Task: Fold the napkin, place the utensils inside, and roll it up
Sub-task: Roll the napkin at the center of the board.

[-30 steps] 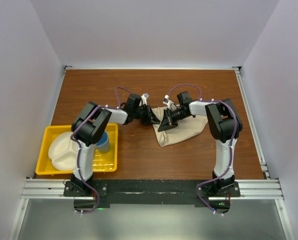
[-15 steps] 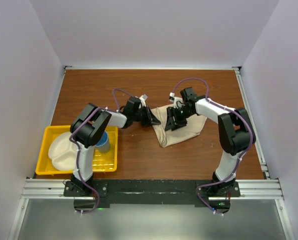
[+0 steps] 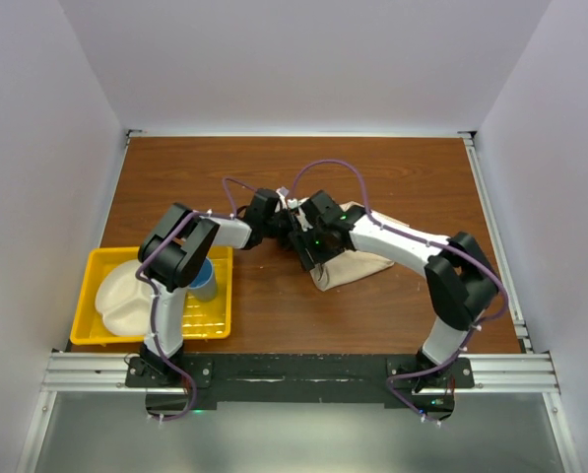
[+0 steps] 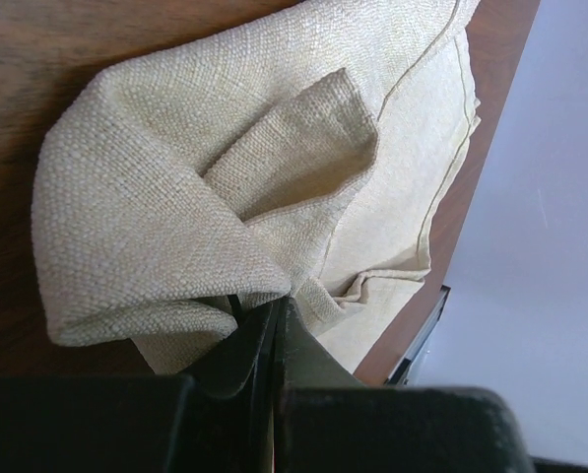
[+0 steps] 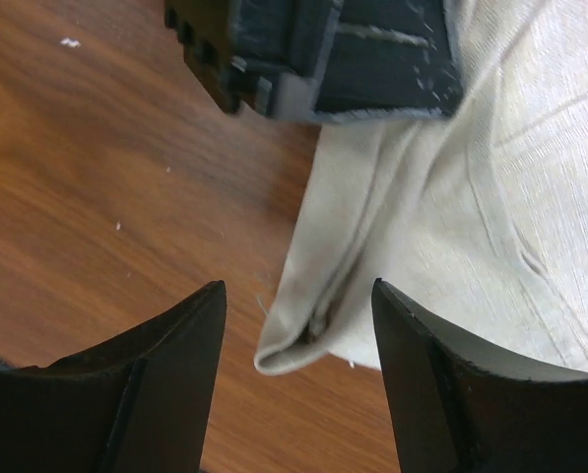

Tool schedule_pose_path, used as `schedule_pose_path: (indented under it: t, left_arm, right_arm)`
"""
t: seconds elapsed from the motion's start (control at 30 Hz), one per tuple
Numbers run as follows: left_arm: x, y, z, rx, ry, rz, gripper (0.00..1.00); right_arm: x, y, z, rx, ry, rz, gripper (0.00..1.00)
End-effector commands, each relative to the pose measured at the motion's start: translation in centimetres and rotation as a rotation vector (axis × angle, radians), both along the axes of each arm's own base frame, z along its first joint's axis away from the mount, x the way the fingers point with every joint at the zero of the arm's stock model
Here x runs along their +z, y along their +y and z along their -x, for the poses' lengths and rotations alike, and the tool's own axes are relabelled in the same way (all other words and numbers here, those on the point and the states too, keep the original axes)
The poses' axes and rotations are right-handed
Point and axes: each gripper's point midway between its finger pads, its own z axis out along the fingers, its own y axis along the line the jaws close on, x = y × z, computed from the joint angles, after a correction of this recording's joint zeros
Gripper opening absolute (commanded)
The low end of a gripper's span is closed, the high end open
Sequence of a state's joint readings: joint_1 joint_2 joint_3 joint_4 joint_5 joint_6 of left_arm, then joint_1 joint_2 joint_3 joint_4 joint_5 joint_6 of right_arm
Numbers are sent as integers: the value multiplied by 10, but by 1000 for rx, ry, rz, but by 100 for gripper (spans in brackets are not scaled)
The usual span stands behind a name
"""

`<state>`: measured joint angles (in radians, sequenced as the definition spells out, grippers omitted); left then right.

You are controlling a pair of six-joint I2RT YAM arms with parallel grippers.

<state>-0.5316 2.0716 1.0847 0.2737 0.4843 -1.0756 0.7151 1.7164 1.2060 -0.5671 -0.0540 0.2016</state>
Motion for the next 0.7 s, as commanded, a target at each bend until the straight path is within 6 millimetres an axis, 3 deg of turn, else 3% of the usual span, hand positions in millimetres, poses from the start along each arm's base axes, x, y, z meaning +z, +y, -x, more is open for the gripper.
schedule_pose_path:
  t: [0.0,0.2,0.43,0.57,0.67]
  left_arm:
    - [-74,43,44,57,257,-247,0]
    - [-73,41,40,57,256,-244,0]
    - [-73,43,41,54,271,-260,0]
    - [-70,41,39,47,263,-250,0]
    - [-65,42,36,38,249,-249,0]
  right_arm:
    - [3,6,-37,-99,-149,92,65]
    - [-15,16,-41,-67,-180,178,65]
    - [-42,8,-39,-75,-145,241,59]
    - [-68,-2,-25,-90,-65,211,39]
    - [-88,-15,-16,-137,14,176,33]
